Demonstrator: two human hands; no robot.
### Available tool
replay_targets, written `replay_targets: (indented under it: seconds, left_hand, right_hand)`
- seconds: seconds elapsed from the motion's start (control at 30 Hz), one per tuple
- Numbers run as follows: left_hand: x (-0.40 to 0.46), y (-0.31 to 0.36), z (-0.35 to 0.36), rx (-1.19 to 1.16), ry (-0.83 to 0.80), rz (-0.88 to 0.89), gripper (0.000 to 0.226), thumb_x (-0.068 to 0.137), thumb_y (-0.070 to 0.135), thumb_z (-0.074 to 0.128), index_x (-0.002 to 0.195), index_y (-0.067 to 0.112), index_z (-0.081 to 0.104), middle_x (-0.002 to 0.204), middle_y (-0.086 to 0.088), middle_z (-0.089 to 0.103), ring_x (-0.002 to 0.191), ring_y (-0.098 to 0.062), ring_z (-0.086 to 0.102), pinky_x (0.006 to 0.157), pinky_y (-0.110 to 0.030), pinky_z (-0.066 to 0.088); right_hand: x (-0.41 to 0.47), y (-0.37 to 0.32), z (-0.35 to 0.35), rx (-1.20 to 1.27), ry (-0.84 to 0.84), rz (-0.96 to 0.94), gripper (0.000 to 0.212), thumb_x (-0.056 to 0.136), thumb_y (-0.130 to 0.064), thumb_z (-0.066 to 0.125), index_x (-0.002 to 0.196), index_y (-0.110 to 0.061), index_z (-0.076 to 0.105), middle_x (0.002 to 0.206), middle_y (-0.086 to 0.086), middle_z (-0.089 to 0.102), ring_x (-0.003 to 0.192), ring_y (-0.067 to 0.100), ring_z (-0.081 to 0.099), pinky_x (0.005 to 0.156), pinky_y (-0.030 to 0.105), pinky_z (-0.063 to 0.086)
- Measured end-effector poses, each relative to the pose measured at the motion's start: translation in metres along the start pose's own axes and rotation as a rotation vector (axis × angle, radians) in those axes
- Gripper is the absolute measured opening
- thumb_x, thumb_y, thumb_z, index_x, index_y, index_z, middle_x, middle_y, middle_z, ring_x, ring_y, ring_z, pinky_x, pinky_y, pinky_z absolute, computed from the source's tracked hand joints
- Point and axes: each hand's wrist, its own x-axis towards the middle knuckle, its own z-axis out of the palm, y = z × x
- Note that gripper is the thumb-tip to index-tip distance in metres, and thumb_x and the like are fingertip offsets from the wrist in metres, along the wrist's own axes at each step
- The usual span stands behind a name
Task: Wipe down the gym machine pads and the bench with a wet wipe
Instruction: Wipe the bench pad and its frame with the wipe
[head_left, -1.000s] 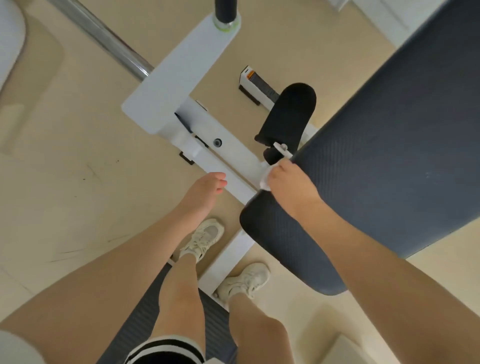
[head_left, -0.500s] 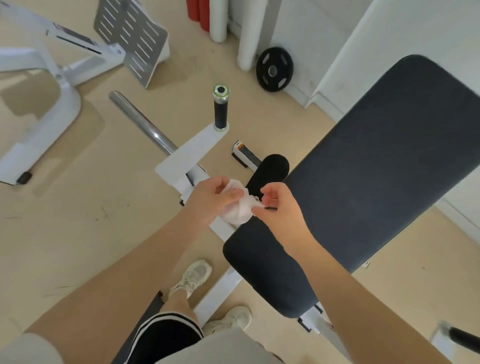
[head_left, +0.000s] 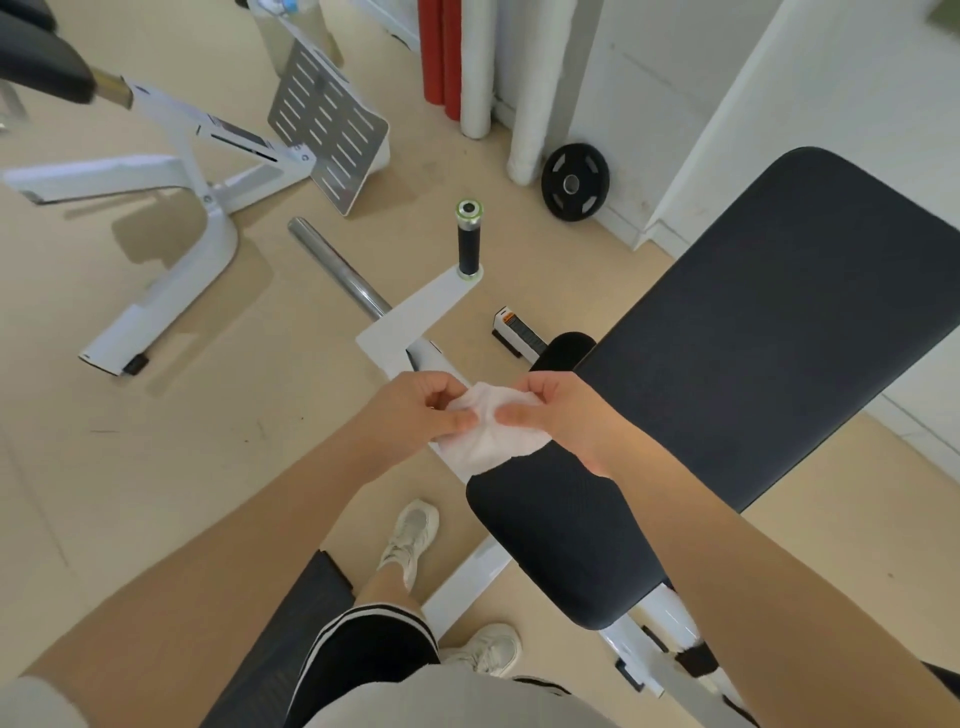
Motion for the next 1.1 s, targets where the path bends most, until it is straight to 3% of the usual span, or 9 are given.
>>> replay_targets:
  seconds: [0.07, 0.17, 0.3, 0.37, 0.5, 0.63, 0.73, 0.9, 1.1]
  left_hand:
    - [0.008, -0.002, 0.005, -0.138, 0.076, -0.084, 0.003, 0.087, 0.007, 0.060, 0.086, 0.005, 0.062, 0.083, -0.009, 0.062, 0.073, -0.016, 0.061, 0.070, -0.024, 0.055]
    - [0.027, 0.002, 0.014, -0.616, 0.064, -0.295, 0.019, 0.093, 0.003, 0.050, 0.109, -0.003, 0.054, 0.101, -0.016, 0.063, 0.083, -0.020, 0.065, 0.069, -0.025, 0.058]
    - [0.054, 0.021, 0.008, -0.859, -0.018, -0.295, 0.025, 0.093, 0.010, 0.045, 0.114, 0.000, 0.054, 0.104, -0.016, 0.067, 0.090, -0.022, 0.068, 0.072, -0.028, 0.058]
    - [0.070, 0.031, -0.005, -0.776, -0.112, -0.235, 0.030, 0.095, 0.025, 0.038, 0.106, 0.006, 0.059, 0.092, -0.007, 0.069, 0.083, -0.015, 0.069, 0.072, -0.025, 0.055]
    - [0.121, 0.040, -0.048, -0.465, -0.313, -0.250, 0.054, 0.097, 0.049, 0.025, 0.116, 0.015, 0.061, 0.109, 0.001, 0.068, 0.099, -0.011, 0.065, 0.088, -0.026, 0.049]
    - [0.185, 0.044, -0.079, -0.143, 0.038, -0.281, 0.022, 0.094, 0.031, 0.046, 0.088, 0.021, 0.064, 0.090, 0.003, 0.067, 0.084, -0.014, 0.062, 0.079, -0.025, 0.044]
    - [0.229, 0.044, -0.100, -0.162, 0.199, -0.257, 0.011, 0.092, 0.024, 0.049, 0.085, 0.029, 0.055, 0.097, 0.003, 0.057, 0.086, -0.014, 0.056, 0.085, -0.029, 0.042]
    - [0.279, 0.051, -0.106, -0.142, -0.056, -0.356, 0.014, 0.090, 0.044, 0.051, 0.098, 0.034, 0.055, 0.108, 0.011, 0.057, 0.109, -0.012, 0.052, 0.101, -0.032, 0.039]
    - [0.296, 0.043, -0.107, 0.000, -0.136, -0.215, 0.006, 0.086, 0.033, 0.060, 0.084, 0.033, 0.066, 0.069, 0.021, 0.065, 0.080, 0.002, 0.058, 0.092, -0.030, 0.047]
  right_hand:
    - [0.007, 0.005, 0.009, -0.151, 0.247, -0.037, 0.009, 0.084, -0.012, 0.061, 0.077, -0.013, 0.056, 0.072, -0.002, 0.052, 0.068, 0.013, 0.049, 0.061, 0.023, 0.042]
    - [0.019, 0.009, 0.027, -0.509, 0.565, -0.121, 0.010, 0.090, -0.014, 0.051, 0.096, -0.012, 0.059, 0.093, -0.001, 0.054, 0.075, 0.017, 0.054, 0.065, 0.029, 0.046]
    - [0.038, -0.009, 0.032, -0.259, 0.524, -0.098, 0.023, 0.097, -0.020, 0.043, 0.110, -0.014, 0.062, 0.099, 0.002, 0.062, 0.077, 0.008, 0.055, 0.061, 0.011, 0.040]
    - [0.050, -0.021, 0.028, -0.148, 0.461, -0.113, 0.025, 0.095, -0.030, 0.048, 0.105, -0.012, 0.063, 0.086, 0.002, 0.064, 0.071, 0.006, 0.055, 0.061, 0.012, 0.040]
    - [0.102, -0.038, 0.016, -0.106, 0.516, 0.005, 0.009, 0.092, -0.022, 0.054, 0.099, -0.021, 0.059, 0.079, -0.009, 0.062, 0.068, 0.001, 0.055, 0.057, 0.009, 0.042]
    - [0.178, -0.045, 0.007, 0.222, 0.637, 0.263, 0.015, 0.090, -0.014, 0.053, 0.101, -0.024, 0.056, 0.083, -0.010, 0.057, 0.076, 0.010, 0.055, 0.068, 0.024, 0.049]
    - [0.229, -0.042, -0.004, 0.513, 0.764, 0.473, 0.013, 0.090, -0.011, 0.054, 0.094, -0.023, 0.058, 0.084, -0.004, 0.057, 0.079, 0.013, 0.055, 0.081, 0.032, 0.052]
    - [0.293, -0.037, -0.014, 0.748, 0.818, 0.677, 0.019, 0.088, -0.013, 0.058, 0.105, -0.017, 0.066, 0.073, -0.001, 0.056, 0.066, 0.015, 0.054, 0.063, 0.027, 0.052]
    - [0.309, -0.043, -0.012, 0.990, 0.682, 0.548, 0.007, 0.083, -0.004, 0.067, 0.089, -0.006, 0.067, 0.079, 0.006, 0.066, 0.072, 0.013, 0.063, 0.069, 0.020, 0.054]
